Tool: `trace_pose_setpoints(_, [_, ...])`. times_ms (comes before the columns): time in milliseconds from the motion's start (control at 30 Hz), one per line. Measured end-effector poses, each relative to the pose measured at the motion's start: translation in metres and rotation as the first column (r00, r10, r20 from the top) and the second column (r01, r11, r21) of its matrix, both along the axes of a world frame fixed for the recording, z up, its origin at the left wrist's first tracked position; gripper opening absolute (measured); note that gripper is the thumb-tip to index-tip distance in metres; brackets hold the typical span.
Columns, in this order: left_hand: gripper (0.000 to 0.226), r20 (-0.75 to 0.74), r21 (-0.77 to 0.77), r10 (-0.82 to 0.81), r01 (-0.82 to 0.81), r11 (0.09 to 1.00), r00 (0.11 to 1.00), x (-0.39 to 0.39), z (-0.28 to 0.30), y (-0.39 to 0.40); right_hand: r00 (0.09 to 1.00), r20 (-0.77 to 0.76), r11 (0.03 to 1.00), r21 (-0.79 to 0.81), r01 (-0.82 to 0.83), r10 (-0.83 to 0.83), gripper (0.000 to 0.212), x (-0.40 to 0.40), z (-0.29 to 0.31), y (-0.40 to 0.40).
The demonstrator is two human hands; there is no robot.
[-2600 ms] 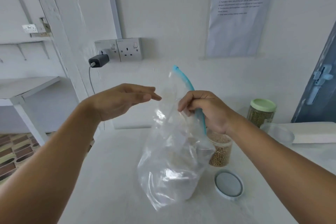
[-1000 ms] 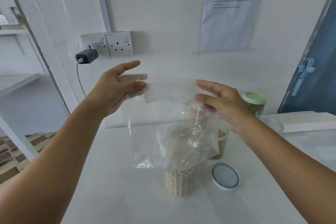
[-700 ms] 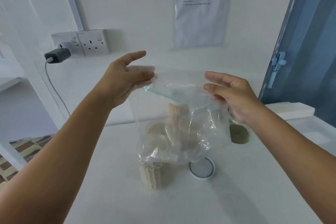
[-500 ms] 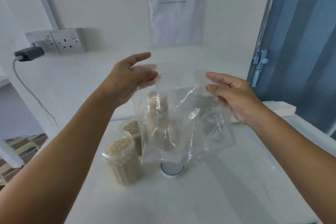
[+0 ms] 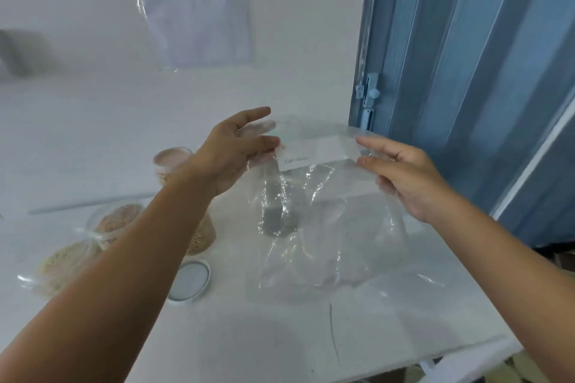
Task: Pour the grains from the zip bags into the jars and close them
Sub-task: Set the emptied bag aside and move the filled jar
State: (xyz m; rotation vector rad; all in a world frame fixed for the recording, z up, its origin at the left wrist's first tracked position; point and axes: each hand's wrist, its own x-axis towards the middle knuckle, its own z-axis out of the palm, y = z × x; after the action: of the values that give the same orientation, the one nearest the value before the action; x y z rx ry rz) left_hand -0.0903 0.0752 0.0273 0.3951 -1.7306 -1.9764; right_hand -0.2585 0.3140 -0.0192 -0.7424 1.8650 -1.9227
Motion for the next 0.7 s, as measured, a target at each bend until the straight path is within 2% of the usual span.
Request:
trace_pose_setpoints(300, [0.06, 0.075, 0.085, -0.131, 0.124, 0.989, 0.989, -0.084, -0.044, 0.031, 0.983, 0.03, 0.964, 0.203, 0.171, -0.181, 0.028, -0.053, -0.03, 0.048])
trace_pose_setpoints(467, [0.074, 0.114, 0.162, -0.151, 0.131, 0.978, 0.982, -0.116, -0.072, 0.042, 0.98, 0.078, 0.936, 0.32, 0.15, -0.184, 0.029, -0.078, -0.045, 0.068])
trace_pose_setpoints(700, [0.079, 0.13, 0.228, -0.158, 0.126, 0.966, 0.979, -0.144, -0.099, 0.067, 0.989, 0.099, 0.942, 0.326, 0.073, -0.111, 0.031, -0.127, -0.057, 0.089])
